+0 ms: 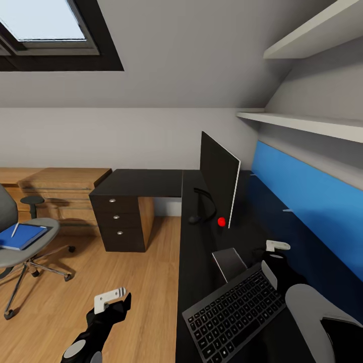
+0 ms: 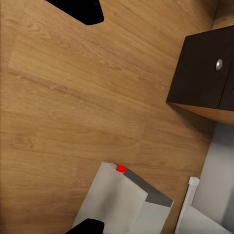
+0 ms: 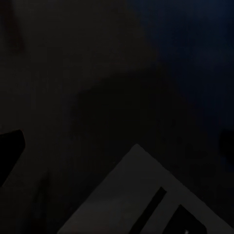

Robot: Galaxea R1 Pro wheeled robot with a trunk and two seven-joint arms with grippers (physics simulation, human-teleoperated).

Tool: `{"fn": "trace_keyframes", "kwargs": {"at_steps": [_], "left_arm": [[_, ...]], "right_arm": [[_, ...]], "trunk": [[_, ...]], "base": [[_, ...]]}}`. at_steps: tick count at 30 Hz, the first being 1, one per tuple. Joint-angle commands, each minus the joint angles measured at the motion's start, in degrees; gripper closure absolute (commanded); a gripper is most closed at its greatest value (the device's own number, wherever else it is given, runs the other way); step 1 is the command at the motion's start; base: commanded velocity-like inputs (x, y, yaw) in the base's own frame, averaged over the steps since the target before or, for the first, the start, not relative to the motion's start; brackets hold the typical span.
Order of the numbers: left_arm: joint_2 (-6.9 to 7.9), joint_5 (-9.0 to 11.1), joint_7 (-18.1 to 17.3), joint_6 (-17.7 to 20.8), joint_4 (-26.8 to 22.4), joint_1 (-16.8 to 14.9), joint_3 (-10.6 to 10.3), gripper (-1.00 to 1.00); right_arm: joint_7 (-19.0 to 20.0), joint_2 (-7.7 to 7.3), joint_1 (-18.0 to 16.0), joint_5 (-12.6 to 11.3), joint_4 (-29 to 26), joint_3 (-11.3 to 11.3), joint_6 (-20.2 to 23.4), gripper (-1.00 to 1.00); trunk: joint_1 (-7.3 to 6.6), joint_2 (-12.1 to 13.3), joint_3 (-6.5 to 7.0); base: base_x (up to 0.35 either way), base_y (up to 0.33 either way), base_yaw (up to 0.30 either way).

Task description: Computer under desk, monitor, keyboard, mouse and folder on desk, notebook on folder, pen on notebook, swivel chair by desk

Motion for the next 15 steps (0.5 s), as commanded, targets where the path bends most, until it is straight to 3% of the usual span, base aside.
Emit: {"fn": "trace_keyframes", "kwargs": {"at_steps": [1,4,15], "left_arm": [[-0.01,0.61,0.48,0.17,-0.11,-0.01,-0.09,-1.0],[-0.05,0.61,0.51,0.13,-0.14,-0.01,-0.12,-1.0],[-0.08,0.61,0.55,0.08,-0.24,-0.01,-0.14,-1.0]], "right_arm": [[-0.1,0.01,-0.01,-0.06,-0.11,-0.08,0.33,-1.0],[-0.11,0.0,-0.01,-0.04,-0.11,-0.08,0.33,-1.0],[-0.07,0.05,-0.01,-0.02,-0.11,-0.08,0.33,-1.0]], "trunk": [[0.0,-0.03,-0.05],[0.0,-0.03,-0.05],[2.42,-4.44,-2.02]], "base": [[0.003,0.0,0.0],[0.002,0.0,0.0],[0.0,0.0,0.0]]}}
